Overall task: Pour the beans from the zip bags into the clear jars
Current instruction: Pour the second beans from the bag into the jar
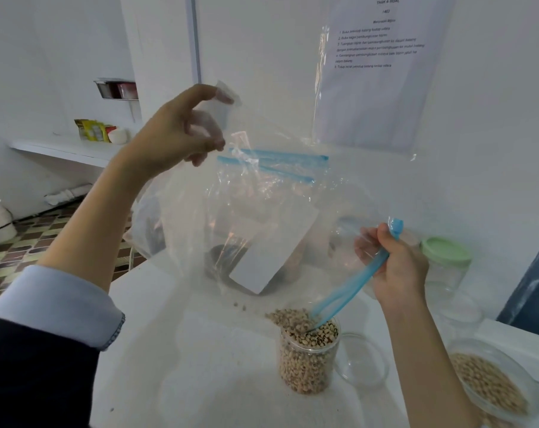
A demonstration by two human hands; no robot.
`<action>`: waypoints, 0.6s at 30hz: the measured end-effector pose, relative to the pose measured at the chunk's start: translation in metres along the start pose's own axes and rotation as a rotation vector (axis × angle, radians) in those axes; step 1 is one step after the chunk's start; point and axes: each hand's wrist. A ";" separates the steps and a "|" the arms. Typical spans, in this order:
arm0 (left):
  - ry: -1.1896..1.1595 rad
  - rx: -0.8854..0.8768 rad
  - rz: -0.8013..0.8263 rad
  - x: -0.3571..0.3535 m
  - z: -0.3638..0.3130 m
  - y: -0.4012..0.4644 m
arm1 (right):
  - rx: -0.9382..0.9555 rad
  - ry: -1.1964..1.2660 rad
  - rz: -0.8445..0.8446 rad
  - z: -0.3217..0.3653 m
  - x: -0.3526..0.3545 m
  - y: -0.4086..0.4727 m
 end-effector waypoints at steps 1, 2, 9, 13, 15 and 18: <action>-0.008 0.017 0.073 0.002 0.001 0.000 | -0.004 0.003 -0.006 -0.001 0.001 0.001; -0.020 0.031 0.148 0.003 0.003 -0.001 | -0.008 0.010 -0.006 -0.002 0.002 0.003; -0.383 0.086 0.248 0.012 0.019 -0.004 | -0.010 0.033 -0.018 -0.004 0.007 0.010; -0.433 0.167 0.183 0.023 0.026 -0.006 | -0.005 0.042 -0.021 -0.006 0.009 0.011; -0.303 0.255 0.212 0.024 0.028 -0.008 | -0.005 0.045 -0.032 -0.008 0.008 0.010; -0.084 0.350 0.374 0.024 0.032 -0.015 | 0.002 0.069 -0.067 -0.008 0.008 0.011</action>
Point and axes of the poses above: each hand's wrist, its own y-axis towards the middle knuckle, its own x-axis out of the back of the hand, z = x × y, and after that the axes turned 6 degrees about x, right-handed
